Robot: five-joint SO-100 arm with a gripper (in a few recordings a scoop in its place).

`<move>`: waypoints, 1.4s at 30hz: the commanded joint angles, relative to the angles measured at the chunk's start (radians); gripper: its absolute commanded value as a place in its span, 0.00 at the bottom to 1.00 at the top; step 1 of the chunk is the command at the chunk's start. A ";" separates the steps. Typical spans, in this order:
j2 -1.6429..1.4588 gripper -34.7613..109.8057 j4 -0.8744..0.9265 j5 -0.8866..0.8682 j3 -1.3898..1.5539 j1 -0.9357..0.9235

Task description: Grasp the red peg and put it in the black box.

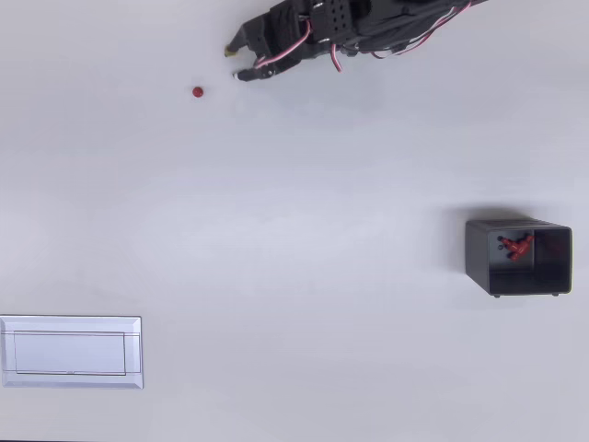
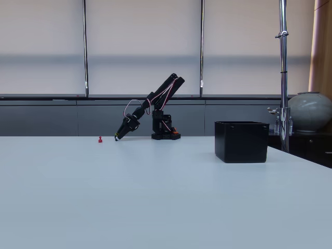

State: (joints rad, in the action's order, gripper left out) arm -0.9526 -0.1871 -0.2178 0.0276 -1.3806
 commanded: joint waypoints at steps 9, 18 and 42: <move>-0.190 0.33 -0.268 0.160 0.002 0.103; -0.259 0.34 -0.382 0.202 0.000 0.107; -0.664 0.34 -0.913 0.253 0.051 0.120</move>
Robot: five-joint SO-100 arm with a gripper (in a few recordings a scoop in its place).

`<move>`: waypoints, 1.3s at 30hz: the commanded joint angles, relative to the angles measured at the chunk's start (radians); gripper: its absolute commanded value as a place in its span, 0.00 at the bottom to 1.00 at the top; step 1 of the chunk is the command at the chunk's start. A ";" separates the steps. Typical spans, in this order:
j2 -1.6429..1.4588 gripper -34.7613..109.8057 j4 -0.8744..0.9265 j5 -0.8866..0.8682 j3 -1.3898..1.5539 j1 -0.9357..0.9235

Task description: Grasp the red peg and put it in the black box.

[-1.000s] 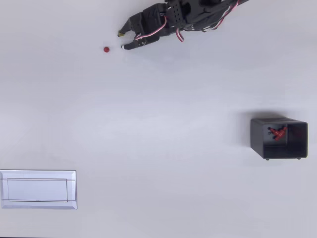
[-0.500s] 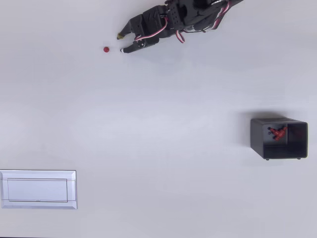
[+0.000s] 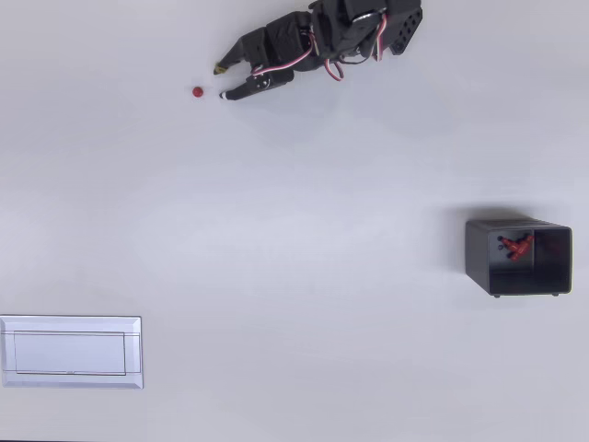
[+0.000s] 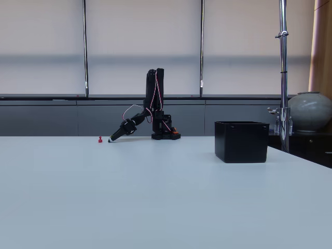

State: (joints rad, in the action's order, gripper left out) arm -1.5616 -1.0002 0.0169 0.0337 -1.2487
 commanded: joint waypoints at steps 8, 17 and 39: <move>-0.233 0.34 -0.342 0.017 0.037 -0.028; -0.419 0.35 -0.477 -0.006 0.100 -0.038; -0.581 0.35 -0.563 -0.021 0.242 -0.055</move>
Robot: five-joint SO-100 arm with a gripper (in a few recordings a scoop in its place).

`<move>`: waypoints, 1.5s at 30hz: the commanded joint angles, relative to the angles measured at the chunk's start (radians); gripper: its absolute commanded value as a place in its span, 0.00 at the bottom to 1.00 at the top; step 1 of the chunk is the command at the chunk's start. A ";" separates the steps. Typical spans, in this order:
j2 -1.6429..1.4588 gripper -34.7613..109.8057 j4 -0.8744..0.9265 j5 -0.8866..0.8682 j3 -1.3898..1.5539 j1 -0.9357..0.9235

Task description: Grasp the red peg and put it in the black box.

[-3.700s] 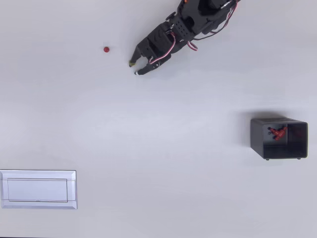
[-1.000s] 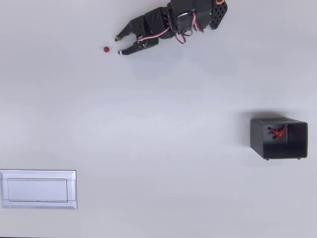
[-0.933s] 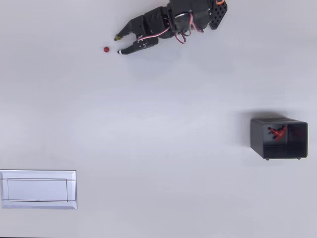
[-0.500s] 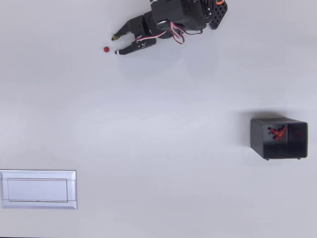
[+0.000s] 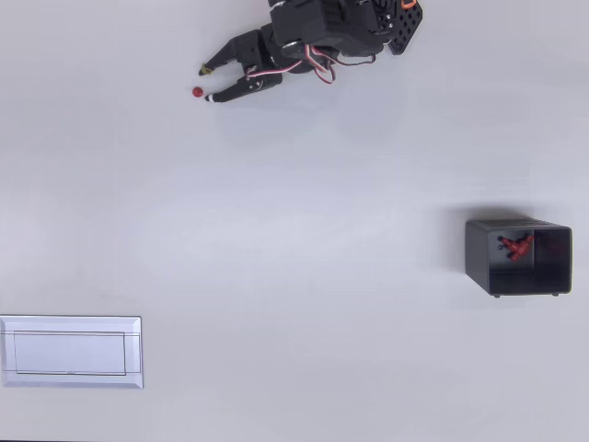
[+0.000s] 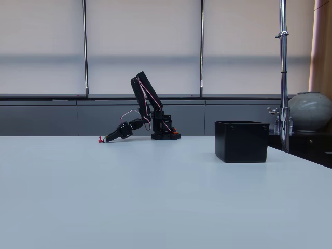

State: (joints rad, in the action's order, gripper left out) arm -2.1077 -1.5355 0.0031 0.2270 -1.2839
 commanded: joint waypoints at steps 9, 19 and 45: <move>-0.057 0.35 -0.020 -0.005 0.100 0.015; -0.057 0.35 0.012 0.009 0.143 0.067; 0.011 0.35 0.080 -0.006 0.091 0.084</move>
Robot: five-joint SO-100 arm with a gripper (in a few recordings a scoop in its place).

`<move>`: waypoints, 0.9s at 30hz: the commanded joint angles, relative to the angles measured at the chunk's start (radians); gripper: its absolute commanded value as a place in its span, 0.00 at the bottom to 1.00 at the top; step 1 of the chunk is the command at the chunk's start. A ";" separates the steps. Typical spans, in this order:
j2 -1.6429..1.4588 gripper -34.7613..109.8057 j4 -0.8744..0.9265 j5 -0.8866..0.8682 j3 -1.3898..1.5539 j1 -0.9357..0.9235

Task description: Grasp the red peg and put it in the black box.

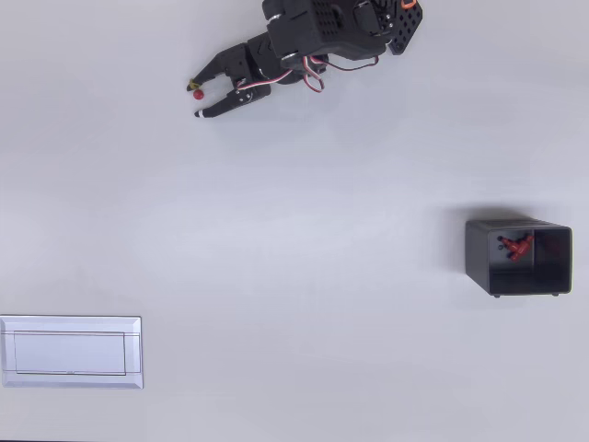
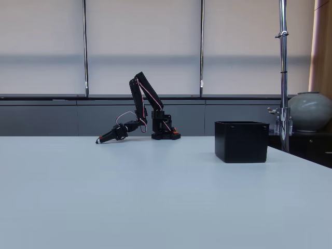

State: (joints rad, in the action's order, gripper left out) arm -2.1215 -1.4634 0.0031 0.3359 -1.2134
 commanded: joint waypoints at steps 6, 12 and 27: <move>0.025 0.28 0.005 -0.003 -0.018 0.014; 0.018 0.24 -0.008 0.006 -0.020 0.014; 0.201 0.24 0.199 0.020 -0.064 0.018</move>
State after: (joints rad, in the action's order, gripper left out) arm -2.0402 -1.3714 0.0092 0.3114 -1.1950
